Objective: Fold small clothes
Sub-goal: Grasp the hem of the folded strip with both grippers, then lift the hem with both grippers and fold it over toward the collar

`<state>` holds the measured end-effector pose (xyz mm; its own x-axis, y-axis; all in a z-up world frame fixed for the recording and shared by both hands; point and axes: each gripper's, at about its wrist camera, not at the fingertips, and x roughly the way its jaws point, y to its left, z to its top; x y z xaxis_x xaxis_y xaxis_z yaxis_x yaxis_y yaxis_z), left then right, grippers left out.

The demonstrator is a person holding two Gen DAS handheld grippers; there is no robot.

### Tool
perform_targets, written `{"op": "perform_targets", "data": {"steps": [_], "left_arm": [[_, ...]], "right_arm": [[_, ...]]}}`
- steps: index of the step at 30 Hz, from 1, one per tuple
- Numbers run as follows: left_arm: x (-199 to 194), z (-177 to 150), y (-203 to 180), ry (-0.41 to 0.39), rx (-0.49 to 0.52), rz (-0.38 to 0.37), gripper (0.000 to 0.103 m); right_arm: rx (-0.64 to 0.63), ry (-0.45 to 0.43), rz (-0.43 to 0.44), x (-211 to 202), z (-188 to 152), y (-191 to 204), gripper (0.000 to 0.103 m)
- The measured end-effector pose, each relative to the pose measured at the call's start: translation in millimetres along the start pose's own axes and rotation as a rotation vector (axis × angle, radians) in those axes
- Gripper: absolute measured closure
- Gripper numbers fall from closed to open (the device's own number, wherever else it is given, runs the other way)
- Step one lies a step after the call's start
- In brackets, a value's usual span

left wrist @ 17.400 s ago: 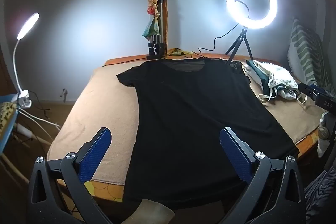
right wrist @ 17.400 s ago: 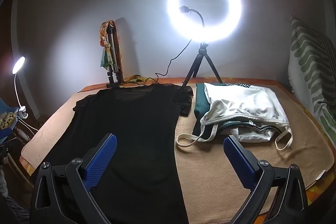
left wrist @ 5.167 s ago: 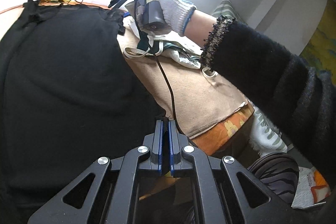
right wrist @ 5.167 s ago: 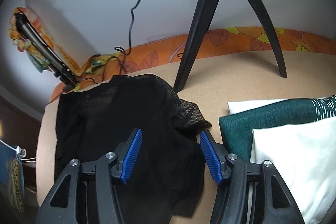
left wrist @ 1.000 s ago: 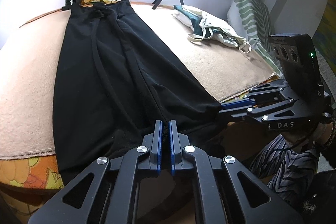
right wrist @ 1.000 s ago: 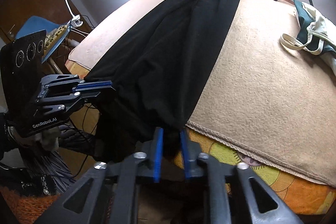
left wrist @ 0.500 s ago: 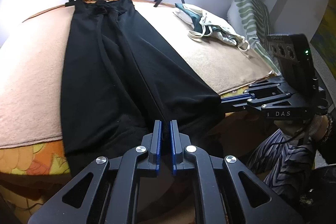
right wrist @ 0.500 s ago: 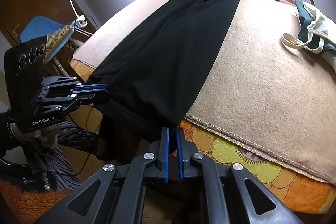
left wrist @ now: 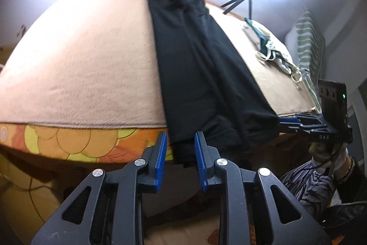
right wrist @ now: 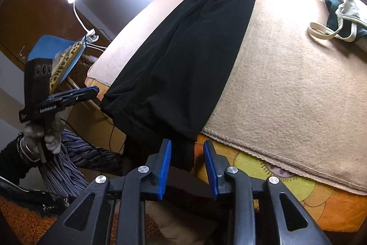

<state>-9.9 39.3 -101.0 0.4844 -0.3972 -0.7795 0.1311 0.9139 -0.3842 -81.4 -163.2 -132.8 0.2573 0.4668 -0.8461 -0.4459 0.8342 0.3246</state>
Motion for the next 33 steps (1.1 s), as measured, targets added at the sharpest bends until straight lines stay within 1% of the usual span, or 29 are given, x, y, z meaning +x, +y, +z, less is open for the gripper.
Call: {"op": "perform_targets", "data": {"steps": [6, 10, 11, 12, 13, 15, 16, 18, 21, 25, 28, 29, 30, 31, 32, 33], "left_arm": [[13.7, -4.7, 7.0, 0.064, -0.035, -0.039, 0.080], [17.4, -3.3, 6.3, 0.073, -0.030, -0.044, 0.080], [18.3, -2.8, 5.6, 0.077, -0.028, -0.051, 0.080], [18.4, -2.5, 6.2, 0.077, -0.027, -0.055, 0.080], [18.9, -2.4, 5.1, 0.074, -0.025, -0.056, 0.080], [19.2, -1.9, 1.8, 0.062, -0.006, -0.057, 0.080], [19.1, -2.2, -0.3, 0.054, 0.006, -0.056, 0.083], [18.8, -2.5, -3.6, 0.041, 0.028, -0.065, 0.099], [15.5, -0.4, -4.2, 0.021, 0.036, -0.070, 0.099], [3.3, -1.1, -0.2, -0.006, 0.034, -0.073, 0.100], [11.3, -2.4, 0.3, 0.019, 0.031, -0.086, 0.100], [15.3, -3.1, 0.7, 0.036, 0.024, -0.098, 0.100], [17.7, -3.8, 1.1, 0.050, 0.014, -0.105, 0.099], [18.8, -3.3, 2.3, 0.056, 0.004, -0.103, 0.098], [19.3, -1.8, 3.4, 0.063, -0.010, -0.103, 0.097], [19.2, -0.5, 4.1, 0.069, -0.019, -0.105, 0.093]], "right_arm": [[0.015, 0.000, 0.002, 2.8, 1.4, 2.4, 0.075], [0.022, -0.005, 0.002, 3.1, 1.3, 1.2, 0.076], [0.019, -0.006, 0.001, 2.7, 1.0, 0.8, 0.077], [0.018, -0.006, 0.001, 2.8, 0.9, 0.7, 0.082], [0.017, -0.002, 0.004, 3.5, 0.7, 0.5, 0.084], [0.010, 0.002, 0.001, 5.1, 0.4, 2.9, 0.095], [0.004, 0.005, -0.002, 5.8, 0.5, 4.2, 0.096], [-0.005, 0.000, -0.011, 5.3, 0.0, 6.6, 0.099], [0.010, -0.015, 0.000, 0.6, 0.0, 4.9, 0.101], [0.043, -0.067, 0.018, -17.1, -2.7, -3.2, 0.101], [0.045, -0.049, 0.015, -12.5, -4.6, -5.3, 0.101], [0.044, -0.038, 0.020, -9.7, -3.9, -4.5, 0.100], [0.045, -0.028, 0.033, -8.1, -3.6, -4.1, 0.096], [0.051, -0.027, 0.042, -8.3, -2.4, -2.9, 0.095], [0.056, -0.031, 0.047, -9.6, -1.5, -4.1, 0.091], [0.063, -0.036, 0.056, -11.4, -0.5, -5.5, 0.082]]}}
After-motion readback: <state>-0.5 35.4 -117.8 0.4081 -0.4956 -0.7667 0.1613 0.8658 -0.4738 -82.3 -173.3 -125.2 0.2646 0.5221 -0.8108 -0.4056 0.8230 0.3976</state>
